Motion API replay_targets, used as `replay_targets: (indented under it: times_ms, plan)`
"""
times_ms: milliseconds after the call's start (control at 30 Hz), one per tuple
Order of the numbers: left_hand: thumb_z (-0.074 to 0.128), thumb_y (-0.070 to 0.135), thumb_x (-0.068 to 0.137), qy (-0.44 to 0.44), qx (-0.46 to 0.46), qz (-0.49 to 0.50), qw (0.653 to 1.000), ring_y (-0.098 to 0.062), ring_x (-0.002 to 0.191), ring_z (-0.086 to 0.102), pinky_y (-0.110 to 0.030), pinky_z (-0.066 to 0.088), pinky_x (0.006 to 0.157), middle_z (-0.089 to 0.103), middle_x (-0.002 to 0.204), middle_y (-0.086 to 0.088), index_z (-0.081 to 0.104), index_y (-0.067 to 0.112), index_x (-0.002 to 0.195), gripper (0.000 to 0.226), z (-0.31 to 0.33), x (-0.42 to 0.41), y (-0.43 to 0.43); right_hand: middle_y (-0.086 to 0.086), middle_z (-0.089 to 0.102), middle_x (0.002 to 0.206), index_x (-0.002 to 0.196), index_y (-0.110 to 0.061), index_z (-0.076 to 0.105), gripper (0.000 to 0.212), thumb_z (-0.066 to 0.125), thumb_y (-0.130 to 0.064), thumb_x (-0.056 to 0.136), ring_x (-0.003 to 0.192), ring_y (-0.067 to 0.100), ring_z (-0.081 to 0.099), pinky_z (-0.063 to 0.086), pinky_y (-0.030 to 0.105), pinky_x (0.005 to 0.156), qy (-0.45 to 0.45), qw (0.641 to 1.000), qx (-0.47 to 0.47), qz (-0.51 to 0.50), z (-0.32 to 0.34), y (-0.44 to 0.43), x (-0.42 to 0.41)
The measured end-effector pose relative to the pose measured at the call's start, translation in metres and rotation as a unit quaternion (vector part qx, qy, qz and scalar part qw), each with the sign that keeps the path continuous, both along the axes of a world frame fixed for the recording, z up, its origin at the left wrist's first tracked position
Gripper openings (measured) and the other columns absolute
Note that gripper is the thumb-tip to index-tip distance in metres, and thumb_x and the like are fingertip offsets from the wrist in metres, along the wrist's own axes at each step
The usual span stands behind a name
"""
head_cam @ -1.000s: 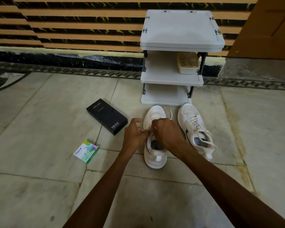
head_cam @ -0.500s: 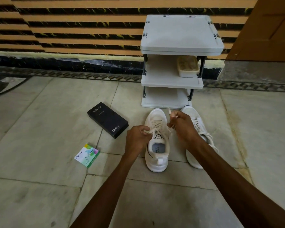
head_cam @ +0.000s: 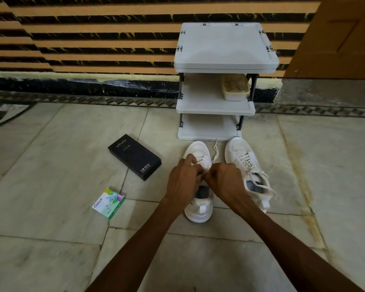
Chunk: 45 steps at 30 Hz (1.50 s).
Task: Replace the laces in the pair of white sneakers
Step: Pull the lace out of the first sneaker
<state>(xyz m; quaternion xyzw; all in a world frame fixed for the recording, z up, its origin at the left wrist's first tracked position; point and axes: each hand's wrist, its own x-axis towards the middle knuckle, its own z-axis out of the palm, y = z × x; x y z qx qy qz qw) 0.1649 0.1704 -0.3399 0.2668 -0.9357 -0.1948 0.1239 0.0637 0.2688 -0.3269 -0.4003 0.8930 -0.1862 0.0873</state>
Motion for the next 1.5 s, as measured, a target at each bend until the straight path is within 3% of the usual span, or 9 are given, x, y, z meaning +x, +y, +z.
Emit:
replay_targets:
  times_ms: [133,233,300,467,567,633,733,1133,1500]
  plan:
    - [0.058,0.029,0.095,0.023,-0.029,0.012,0.999,-0.013,0.098,0.055,-0.028,0.052,0.081,0.053,0.120,0.002,0.069,0.015,0.109,0.022,-0.002,-0.007,0.002,0.007,0.067,0.058,0.065,-0.010,0.072,0.028,0.067,-0.028,0.085,0.055,0.019,0.063,0.046,0.026,0.053,-0.079,0.994,-0.074,-0.021,-0.002,0.006,-0.005]
    - [0.065,0.019,0.090,0.142,0.128,0.234,0.953,-0.004,0.077,0.056,-0.006,0.044,0.065,0.061,0.108,-0.002,0.068,0.009,0.096,0.012,0.001,-0.006,-0.013,0.006,0.071,0.062,0.068,-0.011,0.076,0.019,0.070,-0.021,0.082,0.059,0.018,0.068,0.057,0.033,0.063,-0.149,0.980,-0.117,-0.055,-0.001,0.010,-0.005]
    - [0.065,0.013,0.088,0.169,0.228,0.315,0.906,-0.011,0.076,0.060,-0.010,0.040,0.062,0.067,0.102,-0.010,0.070,0.005,0.091,0.010,-0.001,-0.003,-0.025,0.005,0.071,0.063,0.069,-0.010,0.076,0.016,0.071,-0.018,0.082,0.060,0.018,0.068,0.057,0.033,0.065,-0.171,0.974,-0.130,-0.076,0.000,0.013,-0.004]
    - [0.063,0.007,0.089,0.168,0.229,0.194,0.939,-0.010,0.086,0.063,-0.014,0.046,0.067,0.069,0.095,0.003,0.068,0.017,0.097,0.014,0.006,-0.005,-0.020,0.003,0.070,0.060,0.069,-0.011,0.077,0.015,0.072,-0.019,0.080,0.057,0.015,0.068,0.057,0.030,0.065,-0.184,0.971,-0.132,-0.083,-0.001,0.014,-0.006]
    - [0.064,0.016,0.087,0.085,0.107,0.031,0.990,-0.013,0.091,0.060,-0.024,0.047,0.076,0.070,0.099,0.004,0.072,0.022,0.101,0.017,0.013,-0.003,-0.021,0.002,0.071,0.061,0.069,-0.014,0.077,0.014,0.073,-0.022,0.080,0.055,0.011,0.065,0.055,0.025,0.063,-0.168,0.974,-0.127,-0.080,-0.003,0.011,-0.006]
    - [0.062,0.025,0.088,0.017,0.001,-0.036,0.999,-0.016,0.093,0.057,-0.026,0.043,0.079,0.070,0.104,0.003,0.074,0.025,0.105,0.021,0.014,-0.003,-0.018,0.002,0.071,0.061,0.068,-0.015,0.076,0.016,0.074,-0.025,0.080,0.051,0.008,0.061,0.054,0.024,0.061,-0.159,0.976,-0.130,-0.075,-0.004,0.010,-0.006]
    - [0.060,0.029,0.089,-0.013,-0.069,-0.041,0.997,-0.015,0.098,0.056,-0.027,0.040,0.083,0.067,0.111,0.005,0.072,0.029,0.111,0.024,0.012,-0.004,-0.011,0.003,0.071,0.062,0.070,-0.014,0.077,0.017,0.074,-0.025,0.082,0.054,0.012,0.064,0.057,0.029,0.063,-0.163,0.976,-0.131,-0.065,-0.006,0.011,-0.007]
    - [0.067,0.024,0.086,-0.029,-0.109,-0.027,0.993,-0.017,0.097,0.054,-0.027,0.038,0.080,0.065,0.107,0.005,0.073,0.029,0.106,0.021,0.011,-0.004,0.003,0.008,0.073,0.067,0.076,-0.010,0.077,0.017,0.072,-0.023,0.085,0.063,0.020,0.068,0.058,0.036,0.072,-0.185,0.972,-0.135,-0.059,-0.003,0.012,-0.008]
    - [0.063,0.025,0.093,0.080,-0.089,-0.034,0.992,-0.021,0.099,0.060,-0.034,0.044,0.084,0.070,0.109,-0.001,0.073,0.017,0.105,0.018,0.008,0.001,0.008,0.010,0.073,0.069,0.076,-0.008,0.077,0.016,0.073,-0.021,0.085,0.066,0.022,0.070,0.058,0.037,0.075,-0.212,0.965,-0.139,-0.062,0.000,0.013,-0.008]
